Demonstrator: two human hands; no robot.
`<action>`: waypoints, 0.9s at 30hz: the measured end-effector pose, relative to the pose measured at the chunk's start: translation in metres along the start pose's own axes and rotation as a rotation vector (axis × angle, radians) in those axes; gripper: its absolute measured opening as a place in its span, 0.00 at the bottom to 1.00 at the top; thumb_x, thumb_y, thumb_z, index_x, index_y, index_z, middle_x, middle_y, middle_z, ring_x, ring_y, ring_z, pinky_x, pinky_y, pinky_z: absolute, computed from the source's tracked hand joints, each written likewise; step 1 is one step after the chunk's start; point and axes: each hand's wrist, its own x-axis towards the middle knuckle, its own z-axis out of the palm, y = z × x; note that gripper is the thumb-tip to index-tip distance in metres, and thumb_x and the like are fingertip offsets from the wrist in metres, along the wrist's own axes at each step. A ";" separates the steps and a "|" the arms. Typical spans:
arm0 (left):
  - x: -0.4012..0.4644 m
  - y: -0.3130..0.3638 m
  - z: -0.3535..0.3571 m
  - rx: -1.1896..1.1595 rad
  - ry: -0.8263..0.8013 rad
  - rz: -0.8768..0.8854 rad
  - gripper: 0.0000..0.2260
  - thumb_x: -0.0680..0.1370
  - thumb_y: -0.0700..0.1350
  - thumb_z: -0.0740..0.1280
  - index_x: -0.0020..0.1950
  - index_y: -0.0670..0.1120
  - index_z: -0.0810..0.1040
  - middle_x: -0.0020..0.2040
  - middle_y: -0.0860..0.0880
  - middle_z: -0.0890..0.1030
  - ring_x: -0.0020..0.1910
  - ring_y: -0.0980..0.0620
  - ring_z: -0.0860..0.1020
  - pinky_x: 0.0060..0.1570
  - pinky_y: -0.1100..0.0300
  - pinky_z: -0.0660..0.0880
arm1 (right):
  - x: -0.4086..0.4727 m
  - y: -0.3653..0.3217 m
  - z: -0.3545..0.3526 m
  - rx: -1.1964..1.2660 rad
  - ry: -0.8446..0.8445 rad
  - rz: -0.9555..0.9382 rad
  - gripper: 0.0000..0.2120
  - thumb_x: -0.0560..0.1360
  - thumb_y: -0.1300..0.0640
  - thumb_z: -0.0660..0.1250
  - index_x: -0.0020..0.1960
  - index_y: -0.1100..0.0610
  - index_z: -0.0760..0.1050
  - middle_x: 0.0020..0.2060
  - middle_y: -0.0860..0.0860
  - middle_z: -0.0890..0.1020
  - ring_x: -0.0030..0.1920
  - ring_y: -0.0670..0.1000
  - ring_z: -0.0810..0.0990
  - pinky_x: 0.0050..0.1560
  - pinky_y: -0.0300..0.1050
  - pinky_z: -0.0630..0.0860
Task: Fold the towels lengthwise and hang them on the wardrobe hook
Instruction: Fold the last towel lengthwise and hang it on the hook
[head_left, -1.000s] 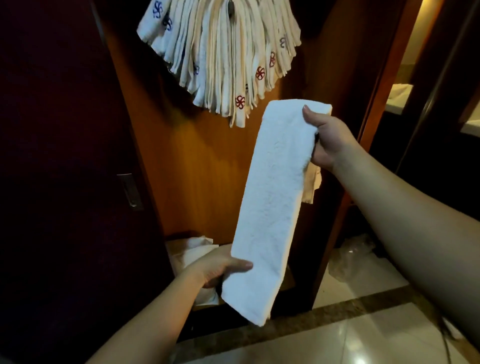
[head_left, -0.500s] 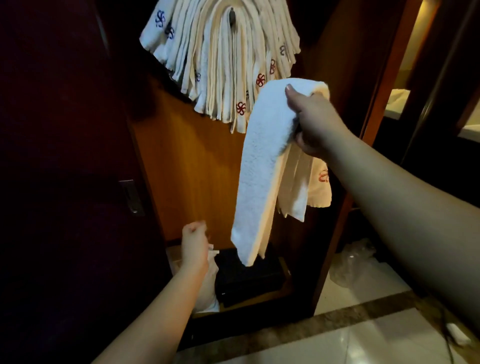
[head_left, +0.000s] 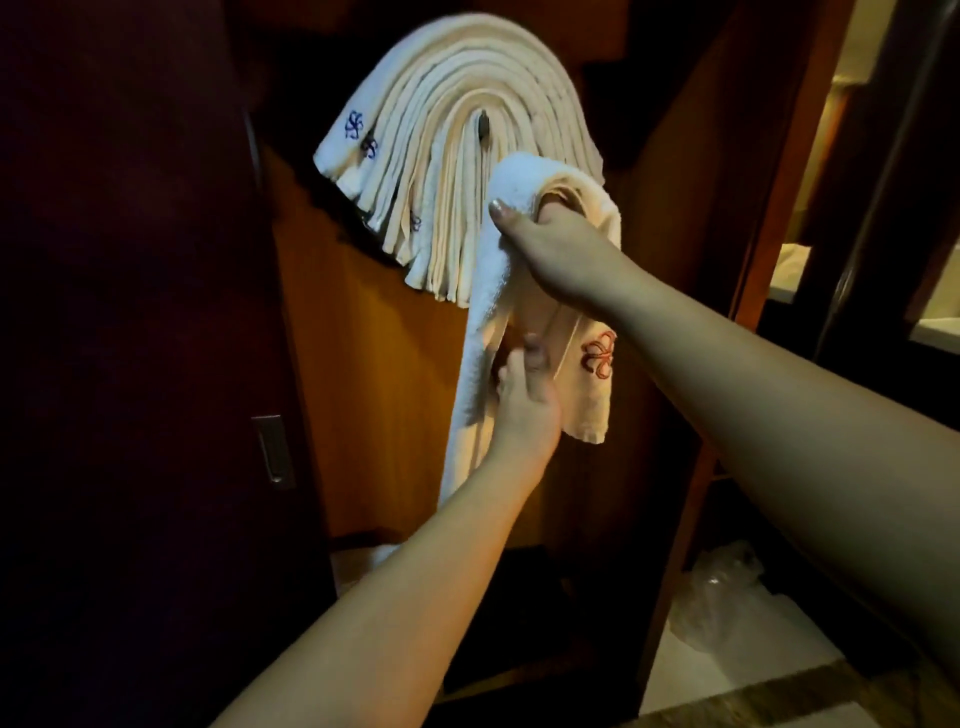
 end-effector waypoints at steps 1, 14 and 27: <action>0.002 0.010 -0.002 0.014 0.003 -0.014 0.44 0.72 0.76 0.39 0.76 0.49 0.64 0.66 0.46 0.74 0.64 0.50 0.72 0.68 0.50 0.62 | 0.003 -0.001 -0.003 0.002 0.016 -0.009 0.22 0.84 0.42 0.54 0.45 0.58 0.74 0.42 0.53 0.78 0.43 0.49 0.76 0.44 0.41 0.70; 0.062 0.047 -0.054 -0.966 0.415 -0.054 0.19 0.78 0.61 0.65 0.60 0.49 0.76 0.63 0.47 0.78 0.64 0.49 0.74 0.66 0.51 0.69 | 0.029 0.032 -0.005 -0.063 0.191 0.039 0.30 0.82 0.37 0.54 0.68 0.61 0.73 0.60 0.57 0.78 0.63 0.55 0.75 0.59 0.44 0.66; 0.171 0.125 -0.109 -1.281 0.322 0.080 0.16 0.76 0.36 0.69 0.63 0.39 0.75 0.53 0.40 0.83 0.51 0.41 0.83 0.57 0.42 0.79 | 0.133 0.086 -0.017 0.249 0.164 0.138 0.32 0.80 0.33 0.51 0.68 0.57 0.73 0.55 0.50 0.76 0.54 0.48 0.73 0.62 0.46 0.64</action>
